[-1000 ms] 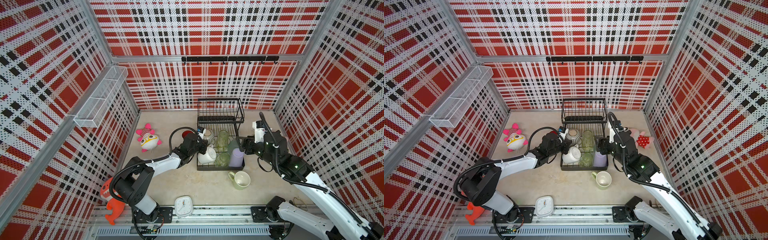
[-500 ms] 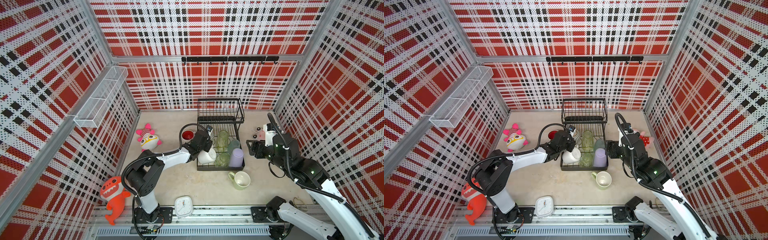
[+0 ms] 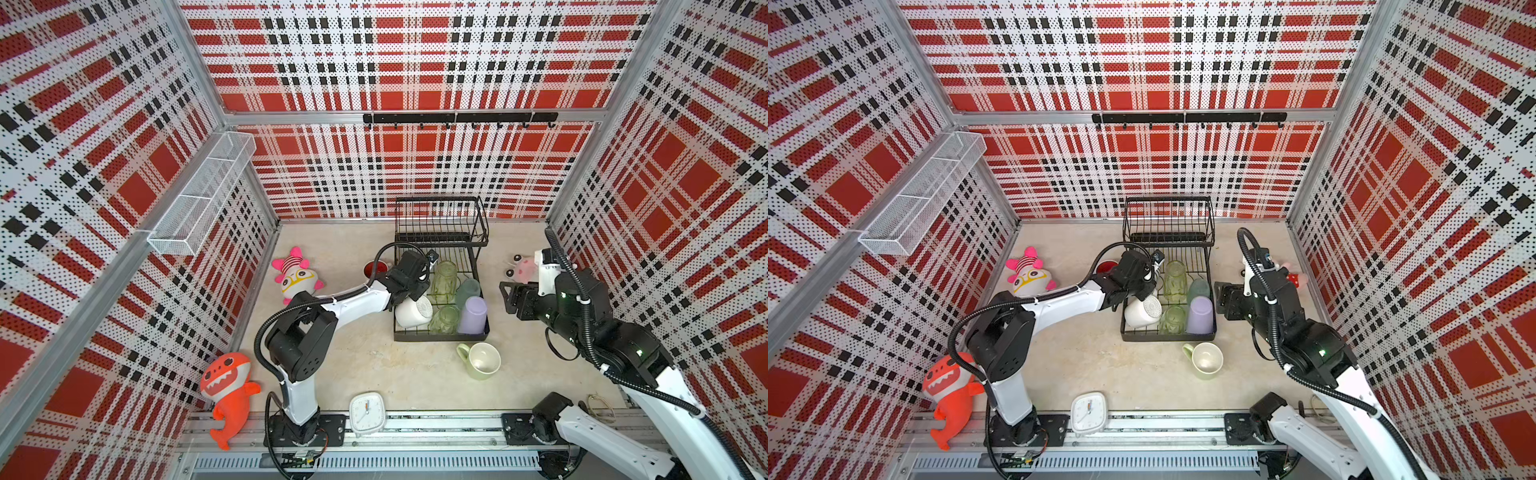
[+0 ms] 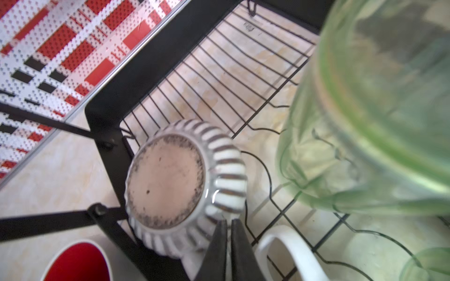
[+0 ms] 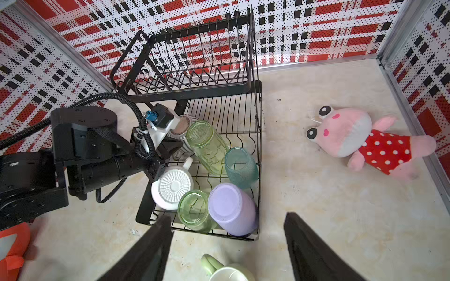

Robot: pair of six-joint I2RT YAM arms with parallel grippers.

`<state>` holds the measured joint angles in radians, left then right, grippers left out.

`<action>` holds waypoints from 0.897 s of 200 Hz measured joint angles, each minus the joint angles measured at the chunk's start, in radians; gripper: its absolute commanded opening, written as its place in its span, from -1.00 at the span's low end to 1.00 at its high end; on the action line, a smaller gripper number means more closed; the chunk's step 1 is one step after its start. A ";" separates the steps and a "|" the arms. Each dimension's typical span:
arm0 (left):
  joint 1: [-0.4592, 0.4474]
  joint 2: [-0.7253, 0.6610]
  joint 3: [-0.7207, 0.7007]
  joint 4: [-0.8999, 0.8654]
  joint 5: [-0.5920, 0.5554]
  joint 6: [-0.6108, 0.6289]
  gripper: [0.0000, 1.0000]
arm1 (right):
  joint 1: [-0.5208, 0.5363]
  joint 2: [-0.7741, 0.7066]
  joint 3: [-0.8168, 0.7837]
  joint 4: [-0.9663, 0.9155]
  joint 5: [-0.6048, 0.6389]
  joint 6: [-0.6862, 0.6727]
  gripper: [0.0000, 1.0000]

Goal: Load cups into a dish rack
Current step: Move the cup to the dish rack.

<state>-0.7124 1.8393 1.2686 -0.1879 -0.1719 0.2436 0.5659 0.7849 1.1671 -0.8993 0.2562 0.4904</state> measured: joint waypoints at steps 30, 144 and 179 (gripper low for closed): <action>0.000 -0.005 0.047 -0.091 0.050 0.049 -0.76 | 0.000 -0.018 0.000 -0.012 0.001 0.001 0.53; 0.003 0.095 0.181 -0.267 -0.093 0.153 -0.75 | 0.000 -0.063 0.044 -0.079 0.021 0.001 0.52; -0.014 0.119 0.181 -0.254 -0.223 0.168 -0.77 | 0.000 -0.072 0.047 -0.089 0.029 0.001 0.52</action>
<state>-0.7269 1.9583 1.4498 -0.4419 -0.3946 0.4114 0.5659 0.7128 1.2144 -0.9886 0.2855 0.4915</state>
